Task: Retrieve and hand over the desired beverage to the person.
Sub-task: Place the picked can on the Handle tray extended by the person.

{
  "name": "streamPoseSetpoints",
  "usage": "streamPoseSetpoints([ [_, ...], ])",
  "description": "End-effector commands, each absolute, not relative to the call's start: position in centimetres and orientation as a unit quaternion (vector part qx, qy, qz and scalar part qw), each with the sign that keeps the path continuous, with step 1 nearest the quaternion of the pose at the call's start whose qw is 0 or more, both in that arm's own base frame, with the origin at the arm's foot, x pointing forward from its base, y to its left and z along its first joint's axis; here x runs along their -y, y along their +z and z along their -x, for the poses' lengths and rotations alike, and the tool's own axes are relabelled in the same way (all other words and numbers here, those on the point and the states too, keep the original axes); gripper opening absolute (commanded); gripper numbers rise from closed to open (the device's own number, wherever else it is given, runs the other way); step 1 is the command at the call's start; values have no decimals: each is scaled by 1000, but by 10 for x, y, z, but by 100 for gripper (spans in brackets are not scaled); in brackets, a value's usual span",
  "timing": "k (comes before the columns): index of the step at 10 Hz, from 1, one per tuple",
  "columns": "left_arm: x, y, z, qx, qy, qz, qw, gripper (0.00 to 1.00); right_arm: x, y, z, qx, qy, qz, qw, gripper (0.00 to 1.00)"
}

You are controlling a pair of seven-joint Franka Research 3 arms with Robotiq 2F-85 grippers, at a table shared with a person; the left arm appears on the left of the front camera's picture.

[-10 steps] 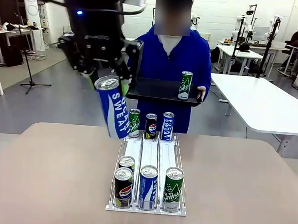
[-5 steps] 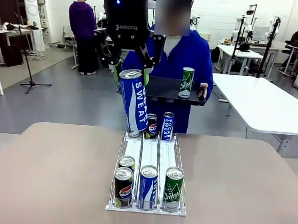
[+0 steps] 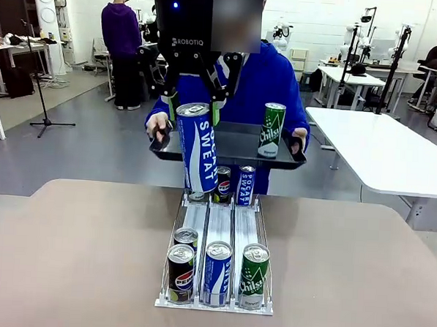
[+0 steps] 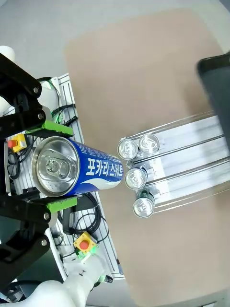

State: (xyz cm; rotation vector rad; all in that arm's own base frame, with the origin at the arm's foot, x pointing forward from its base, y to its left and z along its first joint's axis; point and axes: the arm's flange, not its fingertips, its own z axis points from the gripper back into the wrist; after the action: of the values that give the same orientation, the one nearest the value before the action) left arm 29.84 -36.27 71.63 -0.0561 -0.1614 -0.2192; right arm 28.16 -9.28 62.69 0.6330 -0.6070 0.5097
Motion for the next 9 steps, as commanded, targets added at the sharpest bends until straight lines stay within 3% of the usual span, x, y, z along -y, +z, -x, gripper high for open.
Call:
streamPoseSetpoints([
  [1,358,718,-295,91,-104,26,990,0,93,627,-282,285,244,-304,876,100],
  [6,358,718,-295,91,-104,26,990,0,93,627,-282,285,244,-304,876,100],
  [7,363,716,-299,80,-109,28,990,59,93,627,-282,285,244,-304,876,100],
  [9,380,734,-380,45,-84,21,995,59,93,627,-282,285,244,-304,876,100],
])
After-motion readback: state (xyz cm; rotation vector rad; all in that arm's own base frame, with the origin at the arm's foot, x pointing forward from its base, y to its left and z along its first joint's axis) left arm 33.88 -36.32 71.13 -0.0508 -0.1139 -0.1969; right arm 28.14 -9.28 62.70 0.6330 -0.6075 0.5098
